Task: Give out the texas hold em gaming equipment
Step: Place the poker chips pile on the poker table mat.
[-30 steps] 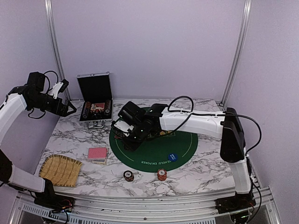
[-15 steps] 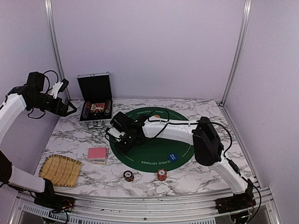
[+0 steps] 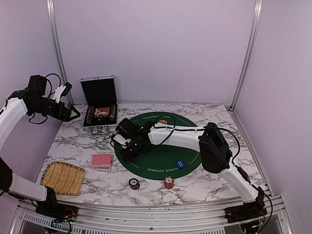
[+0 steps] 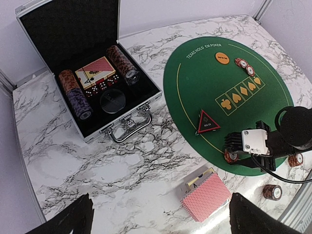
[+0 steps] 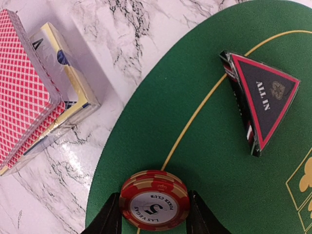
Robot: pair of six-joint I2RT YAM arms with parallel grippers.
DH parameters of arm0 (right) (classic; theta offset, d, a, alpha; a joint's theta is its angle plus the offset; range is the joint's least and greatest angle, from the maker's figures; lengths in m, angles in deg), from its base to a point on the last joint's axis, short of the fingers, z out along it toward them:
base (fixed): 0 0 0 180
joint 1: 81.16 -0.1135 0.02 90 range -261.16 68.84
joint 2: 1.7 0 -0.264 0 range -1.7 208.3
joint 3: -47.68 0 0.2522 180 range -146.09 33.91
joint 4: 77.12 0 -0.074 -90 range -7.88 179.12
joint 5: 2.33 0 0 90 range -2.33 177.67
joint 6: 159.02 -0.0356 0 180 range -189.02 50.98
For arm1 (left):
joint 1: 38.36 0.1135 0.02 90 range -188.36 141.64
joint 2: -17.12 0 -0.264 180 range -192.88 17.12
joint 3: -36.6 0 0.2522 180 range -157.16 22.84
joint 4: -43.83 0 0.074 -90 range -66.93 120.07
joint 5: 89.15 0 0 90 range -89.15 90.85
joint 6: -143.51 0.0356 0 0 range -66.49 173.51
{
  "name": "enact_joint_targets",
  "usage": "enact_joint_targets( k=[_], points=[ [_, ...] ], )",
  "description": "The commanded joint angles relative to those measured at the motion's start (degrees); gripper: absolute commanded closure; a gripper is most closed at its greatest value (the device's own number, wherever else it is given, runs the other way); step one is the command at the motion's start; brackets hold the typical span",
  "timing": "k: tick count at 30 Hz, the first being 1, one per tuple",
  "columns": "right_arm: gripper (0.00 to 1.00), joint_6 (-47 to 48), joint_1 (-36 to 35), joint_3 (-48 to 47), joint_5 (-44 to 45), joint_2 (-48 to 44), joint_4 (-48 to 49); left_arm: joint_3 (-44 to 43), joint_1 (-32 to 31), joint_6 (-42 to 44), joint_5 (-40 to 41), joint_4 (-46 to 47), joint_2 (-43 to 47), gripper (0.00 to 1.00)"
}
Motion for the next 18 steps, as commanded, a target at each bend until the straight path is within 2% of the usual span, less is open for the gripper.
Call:
enact_joint_targets(
  k=[1,6,12,18],
  points=[
    [0.6,0.5,0.4,-0.6,0.9,-0.4,1.0,-0.7,0.2,0.1,-1.0,-1.3,0.1,0.01],
    [0.57,0.3,1.0,-0.7,0.1,-2.6,1.7,-0.8,0.3,0.1,-1.0,-1.3,0.3,0.01],
    [0.38,0.3,1.5,-1.1,-2.5,-4.7,1.7,-0.8,0.3,0.0,-0.8,-1.3,0.4,0.01],
    [0.36,-0.2,1.5,0.5,-3.4,-8.7,1.4,-0.8,0.2,0.1,-0.5,-1.3,0.6,0.01]
  ],
)
